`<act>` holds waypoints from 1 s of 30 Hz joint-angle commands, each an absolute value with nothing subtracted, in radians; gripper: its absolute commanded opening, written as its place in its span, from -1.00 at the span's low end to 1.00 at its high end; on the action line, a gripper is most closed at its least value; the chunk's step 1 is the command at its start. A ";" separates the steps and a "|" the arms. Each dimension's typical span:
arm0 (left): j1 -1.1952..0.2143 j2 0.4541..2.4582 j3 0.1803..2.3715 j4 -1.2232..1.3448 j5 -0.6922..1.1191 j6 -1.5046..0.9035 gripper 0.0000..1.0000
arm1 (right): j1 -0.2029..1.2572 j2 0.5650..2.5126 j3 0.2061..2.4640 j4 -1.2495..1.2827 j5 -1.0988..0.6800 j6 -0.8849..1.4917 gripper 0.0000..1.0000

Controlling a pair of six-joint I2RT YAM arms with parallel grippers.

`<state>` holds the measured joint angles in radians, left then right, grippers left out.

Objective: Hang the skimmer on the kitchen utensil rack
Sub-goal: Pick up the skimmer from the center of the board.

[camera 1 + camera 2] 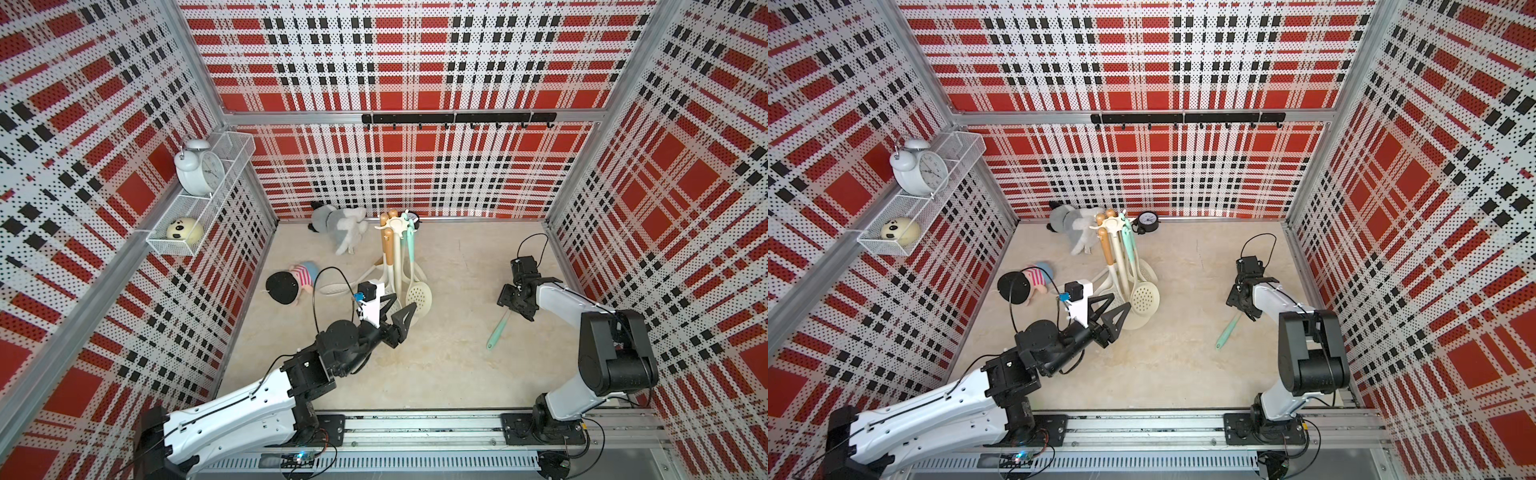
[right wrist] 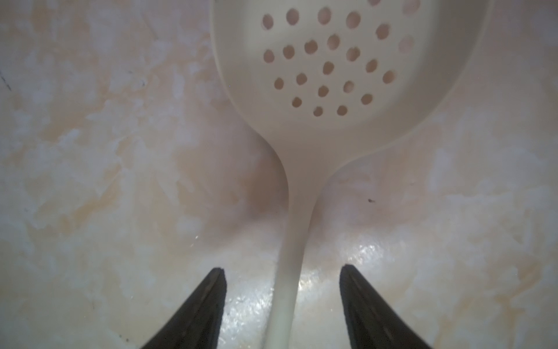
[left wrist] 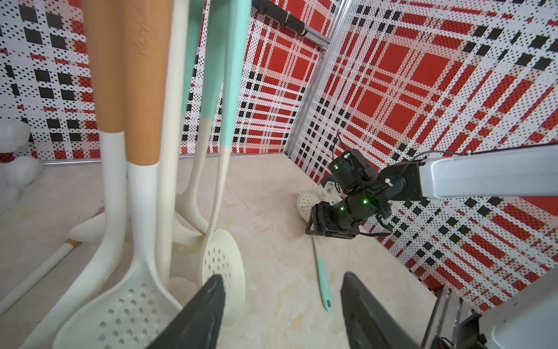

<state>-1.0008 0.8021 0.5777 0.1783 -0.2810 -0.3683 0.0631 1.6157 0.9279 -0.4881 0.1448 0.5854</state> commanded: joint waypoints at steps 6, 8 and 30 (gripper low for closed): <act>-0.946 0.791 0.559 0.219 -0.154 -0.410 0.24 | 0.053 1.691 0.944 -0.450 0.127 0.583 -0.08; -0.946 0.790 0.557 0.221 -0.155 -0.412 0.24 | 0.053 1.696 0.938 -0.449 0.130 0.586 -0.12; -0.979 0.801 0.859 0.054 -0.198 -0.310 0.19 | 0.048 1.077 0.783 -0.180 -0.099 0.948 -1.00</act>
